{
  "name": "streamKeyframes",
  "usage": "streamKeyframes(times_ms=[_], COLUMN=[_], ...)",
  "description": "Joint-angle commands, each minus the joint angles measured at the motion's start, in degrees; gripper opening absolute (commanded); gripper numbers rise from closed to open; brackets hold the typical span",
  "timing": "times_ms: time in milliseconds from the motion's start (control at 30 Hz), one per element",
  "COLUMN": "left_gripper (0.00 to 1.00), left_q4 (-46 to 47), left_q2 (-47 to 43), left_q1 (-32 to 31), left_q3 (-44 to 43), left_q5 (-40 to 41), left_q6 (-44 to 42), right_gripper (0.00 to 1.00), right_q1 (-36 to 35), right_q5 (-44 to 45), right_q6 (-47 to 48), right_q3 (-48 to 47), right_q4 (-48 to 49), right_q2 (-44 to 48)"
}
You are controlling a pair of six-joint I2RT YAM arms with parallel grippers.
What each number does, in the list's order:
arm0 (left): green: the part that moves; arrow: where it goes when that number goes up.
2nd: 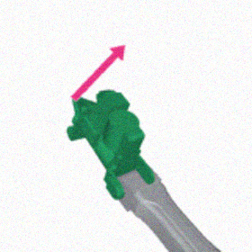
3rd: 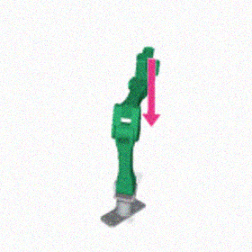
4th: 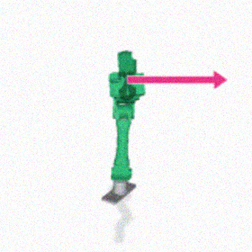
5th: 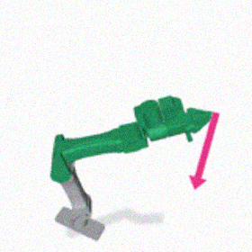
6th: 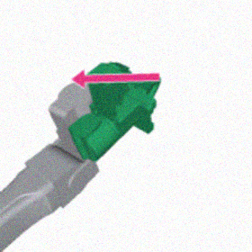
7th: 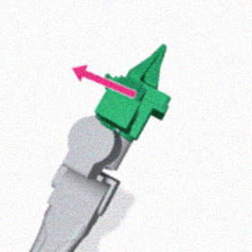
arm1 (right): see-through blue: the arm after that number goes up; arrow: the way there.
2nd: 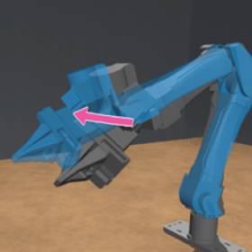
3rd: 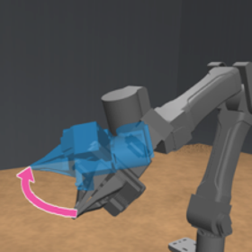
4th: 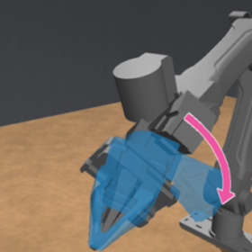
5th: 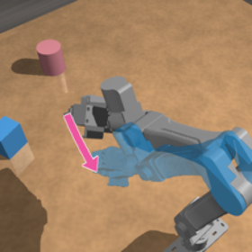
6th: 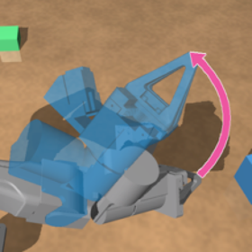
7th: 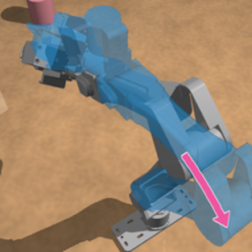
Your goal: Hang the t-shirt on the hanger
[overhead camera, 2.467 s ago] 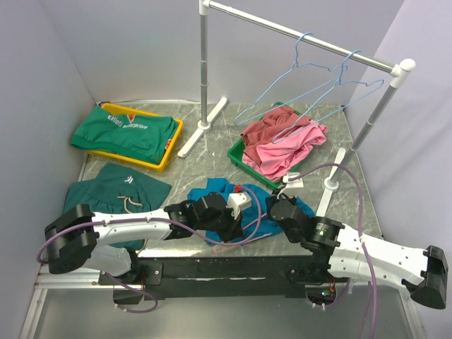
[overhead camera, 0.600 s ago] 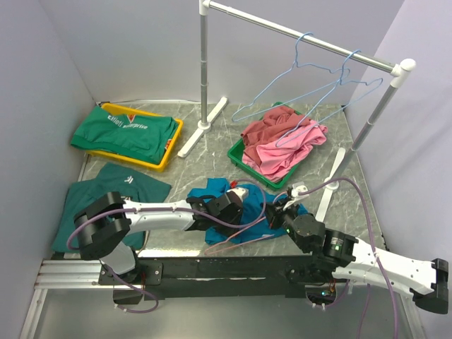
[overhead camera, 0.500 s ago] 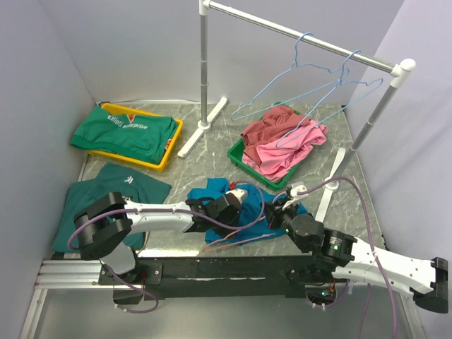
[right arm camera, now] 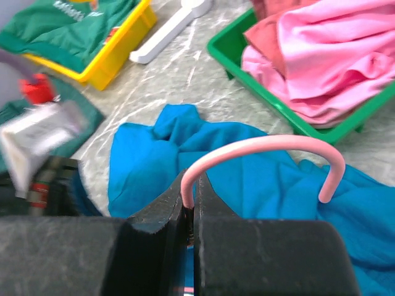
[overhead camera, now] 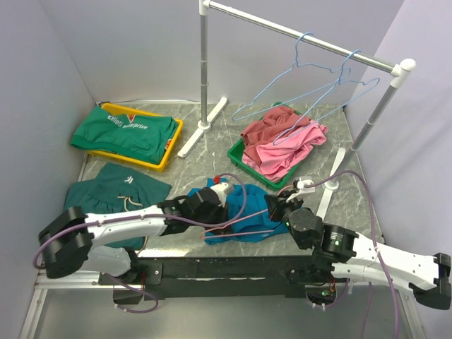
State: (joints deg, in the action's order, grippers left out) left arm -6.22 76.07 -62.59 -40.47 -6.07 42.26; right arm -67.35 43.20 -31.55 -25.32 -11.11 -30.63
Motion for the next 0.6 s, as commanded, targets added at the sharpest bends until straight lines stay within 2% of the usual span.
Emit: streamKeyframes(times_ms=[0, 267, 567], left_gripper=[0.01, 0.01, 0.01], left_q4=[3.40, 4.29, 0.78], left_q2=[-4.88, -10.93, -19.46], left_q1=[2.38, 5.01, 8.97], left_q3=[3.19, 6.45, 8.03], left_q5=[-6.67, -10.37, -11.42], left_q6=[-1.04, 0.10, 1.33], right_gripper=[0.00, 0.00, 0.00], right_q1=[-0.15, -0.24, -0.24], right_q5=[6.81, 13.65, 17.35], right_q6=[-4.30, -8.52, -8.87], right_q3=[-3.06, -6.23, -6.76], right_q4=[-5.23, -10.41, -12.52], right_q2=[-2.32, -4.52, -4.09])
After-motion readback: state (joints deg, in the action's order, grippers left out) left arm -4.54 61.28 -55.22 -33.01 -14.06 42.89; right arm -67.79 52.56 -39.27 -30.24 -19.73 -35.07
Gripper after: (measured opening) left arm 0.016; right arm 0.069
